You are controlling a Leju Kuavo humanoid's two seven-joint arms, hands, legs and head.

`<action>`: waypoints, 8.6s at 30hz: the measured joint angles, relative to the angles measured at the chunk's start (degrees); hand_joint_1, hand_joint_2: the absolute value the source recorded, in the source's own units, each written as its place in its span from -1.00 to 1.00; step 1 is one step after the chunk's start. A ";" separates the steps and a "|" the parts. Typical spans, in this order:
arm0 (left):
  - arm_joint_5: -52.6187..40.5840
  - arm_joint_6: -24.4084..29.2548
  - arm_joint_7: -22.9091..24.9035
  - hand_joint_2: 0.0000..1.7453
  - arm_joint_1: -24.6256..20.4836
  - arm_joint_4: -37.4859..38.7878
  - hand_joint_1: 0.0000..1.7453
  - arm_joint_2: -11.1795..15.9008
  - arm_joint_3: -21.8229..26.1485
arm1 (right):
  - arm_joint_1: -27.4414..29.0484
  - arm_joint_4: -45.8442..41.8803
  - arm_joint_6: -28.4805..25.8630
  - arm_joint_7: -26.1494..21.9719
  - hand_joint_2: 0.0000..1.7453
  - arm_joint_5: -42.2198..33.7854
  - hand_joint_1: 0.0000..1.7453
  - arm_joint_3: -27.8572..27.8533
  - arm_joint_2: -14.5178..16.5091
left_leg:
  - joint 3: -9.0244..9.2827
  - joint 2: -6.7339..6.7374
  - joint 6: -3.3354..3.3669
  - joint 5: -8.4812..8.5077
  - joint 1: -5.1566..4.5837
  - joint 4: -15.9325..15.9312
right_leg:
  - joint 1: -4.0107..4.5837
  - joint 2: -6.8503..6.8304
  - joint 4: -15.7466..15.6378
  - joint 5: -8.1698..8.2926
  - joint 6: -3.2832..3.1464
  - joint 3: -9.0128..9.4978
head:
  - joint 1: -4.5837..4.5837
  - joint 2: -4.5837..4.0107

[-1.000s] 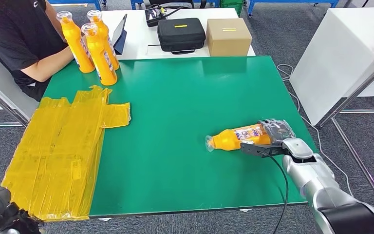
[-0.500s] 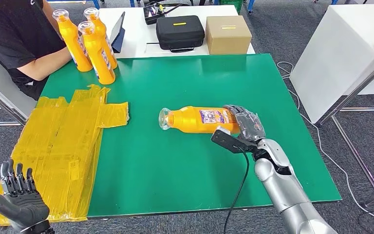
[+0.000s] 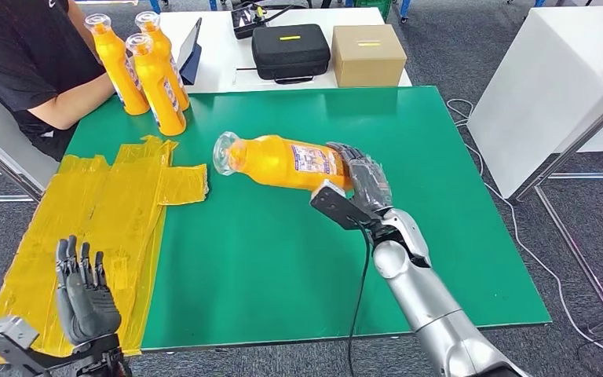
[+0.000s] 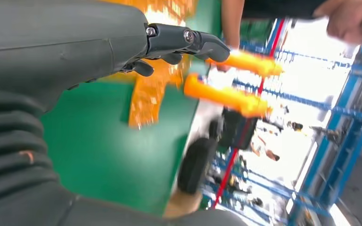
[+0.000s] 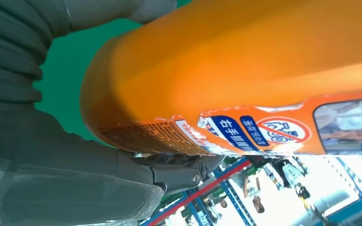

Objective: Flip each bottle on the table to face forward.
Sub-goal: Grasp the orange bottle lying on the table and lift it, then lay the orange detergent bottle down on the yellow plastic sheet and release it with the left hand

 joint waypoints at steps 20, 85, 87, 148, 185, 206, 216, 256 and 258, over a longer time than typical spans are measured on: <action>2.23 0.14 0.31 1.00 -6.92 4.48 -1.00 -1.87 -5.25 | -8.57 21.43 -2.99 3.31 1.00 4.05 1.00 12.24 16.81 | -0.15 0.02 -0.03 0.02 0.06 -0.02 | 0.03 0.02 0.05 -0.01 -0.01 -0.18 | 0.00 0.00; 5.93 -1.50 -0.18 1.00 -9.08 6.15 1.00 -2.37 -2.55 | -9.69 27.92 1.40 11.38 1.00 -4.61 0.40 35.26 21.37 | -0.19 0.03 -0.04 0.02 0.05 -0.01 | 0.00 0.02 0.04 -0.01 -0.01 -0.25 | 0.00 0.00; 5.88 -1.02 -0.44 1.00 -8.85 6.15 1.00 -2.51 -2.48 | -9.70 28.60 1.40 10.40 0.00 -5.11 -0.60 35.11 21.34 | -0.19 0.03 -0.04 0.02 0.05 -0.01 | 0.00 0.02 0.04 -0.01 -0.01 -0.26 | 0.00 0.00; -107.89 30.86 27.98 1.00 -21.20 24.93 1.00 8.62 -9.71 | 3.34 -6.39 8.33 2.43 -1.00 -14.80 -1.00 11.11 3.58 | -0.23 -0.01 -0.04 0.03 0.05 0.01 | 0.01 0.00 0.05 0.00 0.00 -0.25 | -0.01 0.01; -107.77 31.71 40.59 -1.00 -25.93 50.71 -1.00 16.66 -21.89 | 2.26 -5.81 11.32 2.36 -1.00 -11.07 -1.00 13.08 4.23 | 0.48 -0.26 -0.08 0.06 0.02 -0.07 | 0.00 -0.24 0.06 -0.04 -0.04 0.55 | -0.01 0.01; -39.16 16.89 -9.99 -1.00 -18.51 35.32 -1.00 9.04 1.04 | 8.68 -10.70 5.00 -13.89 -1.00 -10.67 -1.00 8.99 4.91 | 0.00 -0.05 -0.07 0.22 0.02 0.00 | -0.04 -0.08 0.07 0.15 -0.05 -0.10 | 0.02 0.02; -16.80 1.53 -5.64 -1.00 -17.09 11.37 -1.00 10.11 -4.48 | 11.16 -10.71 -2.91 -20.20 -1.00 -10.68 -1.00 4.37 6.16 | -0.19 -0.07 -0.08 0.20 0.03 0.00 | -0.01 -0.10 0.06 0.16 -0.09 -0.29 | 0.01 0.01; -14.66 -5.67 -3.43 -1.00 -29.36 17.91 -1.00 -1.41 -14.99 | 9.14 -13.63 -13.97 -17.57 -1.00 -6.51 -1.00 0.93 13.73 | -0.28 -0.03 -0.07 0.22 0.01 0.02 | -0.02 -0.07 0.07 0.18 -0.07 -0.32 | 0.00 -0.01; -14.66 -5.67 -3.43 -1.00 -29.36 17.92 -1.00 -1.41 -14.99 | 9.12 -13.63 -13.97 -17.57 -1.00 -6.51 -1.00 0.93 13.74 | -0.28 -0.03 -0.07 0.22 0.01 0.02 | -0.02 -0.07 0.07 0.18 -0.07 -0.32 | 0.00 -0.01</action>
